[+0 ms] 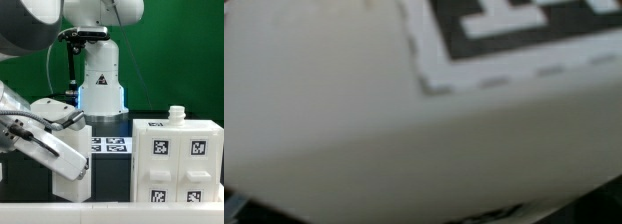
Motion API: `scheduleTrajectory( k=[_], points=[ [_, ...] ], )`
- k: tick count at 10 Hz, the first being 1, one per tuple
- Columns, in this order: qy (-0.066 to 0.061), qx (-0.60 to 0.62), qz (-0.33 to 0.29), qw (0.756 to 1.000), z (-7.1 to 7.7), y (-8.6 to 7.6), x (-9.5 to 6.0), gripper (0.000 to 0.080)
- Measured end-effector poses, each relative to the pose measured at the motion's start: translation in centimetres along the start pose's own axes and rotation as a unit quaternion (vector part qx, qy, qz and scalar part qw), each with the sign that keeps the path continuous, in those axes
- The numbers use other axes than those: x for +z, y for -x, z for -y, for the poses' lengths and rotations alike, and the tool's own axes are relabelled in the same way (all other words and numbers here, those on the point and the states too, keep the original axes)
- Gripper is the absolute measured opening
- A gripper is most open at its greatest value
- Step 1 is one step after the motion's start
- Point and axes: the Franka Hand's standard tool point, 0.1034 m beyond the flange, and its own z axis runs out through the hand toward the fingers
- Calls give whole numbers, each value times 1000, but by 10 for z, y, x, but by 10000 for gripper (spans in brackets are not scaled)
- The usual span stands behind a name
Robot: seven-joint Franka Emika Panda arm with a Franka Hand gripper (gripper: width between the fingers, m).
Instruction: Assemble cabinet
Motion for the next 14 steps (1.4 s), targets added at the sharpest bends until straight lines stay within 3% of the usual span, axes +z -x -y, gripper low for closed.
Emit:
scheduleTrajectory(
  k=[1, 2, 8, 10, 11, 12, 13, 14],
  points=[
    [0, 0, 0, 1000, 0, 0, 0, 673],
    [0, 0, 0, 1000, 0, 0, 0, 543],
    [3, -1, -3, 1000, 0, 0, -1, 547],
    [19, -24, -25, 999, 2, 14, -21, 548],
    [32, -46, -65, 996, 7, 20, -37, 548],
    [45, -61, -93, 993, 12, 43, -49, 548],
    [41, -74, -134, 987, 15, 47, -52, 548],
    [30, -68, -165, 984, 8, 36, -45, 548]
  ],
)
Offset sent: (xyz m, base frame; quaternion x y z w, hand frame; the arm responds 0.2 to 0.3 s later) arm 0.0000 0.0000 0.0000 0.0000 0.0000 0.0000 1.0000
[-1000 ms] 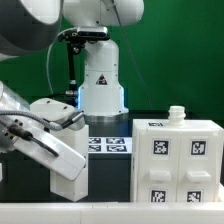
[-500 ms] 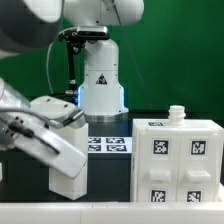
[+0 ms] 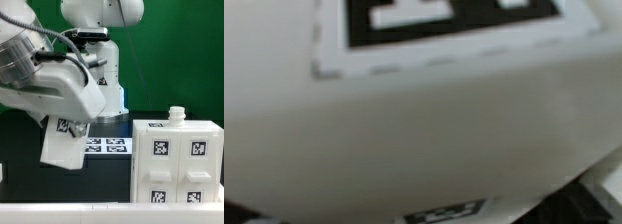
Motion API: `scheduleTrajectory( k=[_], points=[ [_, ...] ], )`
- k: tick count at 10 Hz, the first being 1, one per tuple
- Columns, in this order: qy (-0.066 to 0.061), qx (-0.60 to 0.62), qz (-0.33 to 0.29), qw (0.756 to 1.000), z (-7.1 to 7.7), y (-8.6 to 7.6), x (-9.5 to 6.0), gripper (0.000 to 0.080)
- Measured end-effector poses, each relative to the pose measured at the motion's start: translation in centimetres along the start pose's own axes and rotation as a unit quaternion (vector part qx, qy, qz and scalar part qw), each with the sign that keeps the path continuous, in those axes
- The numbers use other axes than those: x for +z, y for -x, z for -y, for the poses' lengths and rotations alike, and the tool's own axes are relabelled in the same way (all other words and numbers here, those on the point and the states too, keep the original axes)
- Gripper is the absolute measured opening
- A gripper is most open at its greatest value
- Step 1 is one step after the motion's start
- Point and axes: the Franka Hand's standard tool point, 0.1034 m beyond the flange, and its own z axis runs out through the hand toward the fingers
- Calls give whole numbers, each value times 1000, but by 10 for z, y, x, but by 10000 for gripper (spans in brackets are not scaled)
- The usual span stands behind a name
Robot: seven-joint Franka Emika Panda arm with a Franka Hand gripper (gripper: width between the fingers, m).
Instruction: Assemble cabinet
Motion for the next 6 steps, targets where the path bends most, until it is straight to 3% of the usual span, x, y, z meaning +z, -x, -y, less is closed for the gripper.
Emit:
scheduleTrajectory(
  k=[2, 3, 4, 6],
  points=[
    [-13, -8, -66, 998, 15, -2, -5, 550],
    [-3, -16, -86, 996, 28, 5, -16, 550],
    [-7, -33, -131, 991, 49, 13, -33, 550],
    [-4, -58, -195, 979, 81, 56, -62, 550]
  ],
)
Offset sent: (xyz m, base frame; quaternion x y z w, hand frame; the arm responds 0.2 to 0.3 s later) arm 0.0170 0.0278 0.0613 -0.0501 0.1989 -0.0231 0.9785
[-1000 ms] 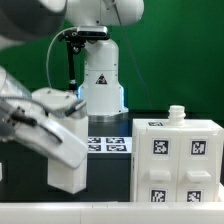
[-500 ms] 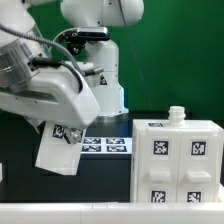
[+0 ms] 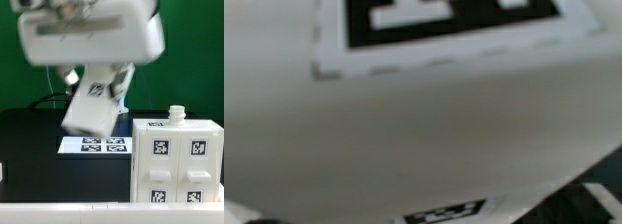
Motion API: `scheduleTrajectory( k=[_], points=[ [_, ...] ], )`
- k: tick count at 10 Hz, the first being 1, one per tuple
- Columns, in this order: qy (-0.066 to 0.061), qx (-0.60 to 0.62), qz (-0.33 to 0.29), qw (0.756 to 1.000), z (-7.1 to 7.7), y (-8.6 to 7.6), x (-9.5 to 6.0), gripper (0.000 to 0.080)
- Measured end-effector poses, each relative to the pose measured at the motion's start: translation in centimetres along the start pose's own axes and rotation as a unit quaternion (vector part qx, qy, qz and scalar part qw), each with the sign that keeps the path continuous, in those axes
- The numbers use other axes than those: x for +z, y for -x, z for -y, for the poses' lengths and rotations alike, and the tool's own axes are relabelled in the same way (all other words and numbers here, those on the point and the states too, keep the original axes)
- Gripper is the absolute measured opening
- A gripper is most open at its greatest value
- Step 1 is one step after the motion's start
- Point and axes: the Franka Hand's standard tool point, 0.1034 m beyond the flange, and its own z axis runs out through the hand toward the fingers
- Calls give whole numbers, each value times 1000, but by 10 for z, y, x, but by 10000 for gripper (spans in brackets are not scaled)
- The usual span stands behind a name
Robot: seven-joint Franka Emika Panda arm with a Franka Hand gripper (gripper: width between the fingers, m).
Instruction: Assemble cabinet
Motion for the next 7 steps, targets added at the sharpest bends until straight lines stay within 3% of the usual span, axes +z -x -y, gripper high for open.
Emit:
scheduleTrajectory(
  k=[1, 2, 3, 4, 5, 7],
  points=[
    [6, 12, -39, 999, 15, 14, -3, 550],
    [1, -2, -59, 998, 20, 16, 3, 550],
    [-14, 3, -95, 995, 25, 11, 3, 550],
    [-24, -2, -122, 992, 35, 16, 5, 550],
    [-5, -10, -140, 990, 46, 24, 6, 550],
    [-35, -23, -194, 980, 80, 33, -14, 550]
  ],
)
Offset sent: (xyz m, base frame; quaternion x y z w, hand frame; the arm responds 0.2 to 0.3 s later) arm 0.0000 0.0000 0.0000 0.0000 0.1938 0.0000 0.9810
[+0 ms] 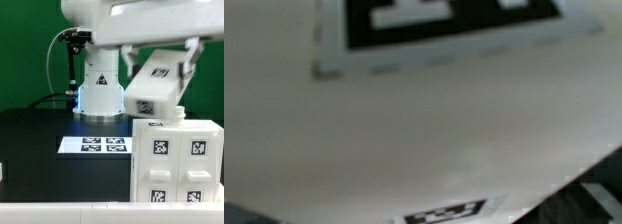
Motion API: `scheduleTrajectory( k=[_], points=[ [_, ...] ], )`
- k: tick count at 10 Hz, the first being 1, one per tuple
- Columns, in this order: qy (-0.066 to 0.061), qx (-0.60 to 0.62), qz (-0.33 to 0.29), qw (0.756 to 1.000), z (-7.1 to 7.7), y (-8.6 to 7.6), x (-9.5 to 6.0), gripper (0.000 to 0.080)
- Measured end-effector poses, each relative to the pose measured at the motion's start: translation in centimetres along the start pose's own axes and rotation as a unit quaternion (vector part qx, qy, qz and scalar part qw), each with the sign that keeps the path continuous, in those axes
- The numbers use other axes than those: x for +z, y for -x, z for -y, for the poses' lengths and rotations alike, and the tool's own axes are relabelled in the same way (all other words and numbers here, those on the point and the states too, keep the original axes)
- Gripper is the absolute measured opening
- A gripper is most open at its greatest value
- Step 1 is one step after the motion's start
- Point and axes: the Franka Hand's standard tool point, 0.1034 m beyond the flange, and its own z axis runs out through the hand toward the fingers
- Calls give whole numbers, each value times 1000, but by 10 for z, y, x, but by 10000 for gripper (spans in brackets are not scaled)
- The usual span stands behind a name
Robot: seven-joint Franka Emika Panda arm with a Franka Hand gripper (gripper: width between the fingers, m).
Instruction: Assemble cabinet
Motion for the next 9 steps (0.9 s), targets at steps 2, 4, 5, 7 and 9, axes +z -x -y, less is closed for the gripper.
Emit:
scheduleTrajectory(
  k=[2, 4, 5, 7, 9],
  points=[
    [-30, 5, -38, 999, 16, 12, 3, 550],
    [-51, 4, -60, 997, 28, 26, 7, 550],
    [-48, -8, -57, 997, 30, 38, 7, 550],
    [-44, -32, -63, 997, 27, 49, -2, 550],
    [-42, -38, -66, 996, 27, 53, -1, 550]
  ],
)
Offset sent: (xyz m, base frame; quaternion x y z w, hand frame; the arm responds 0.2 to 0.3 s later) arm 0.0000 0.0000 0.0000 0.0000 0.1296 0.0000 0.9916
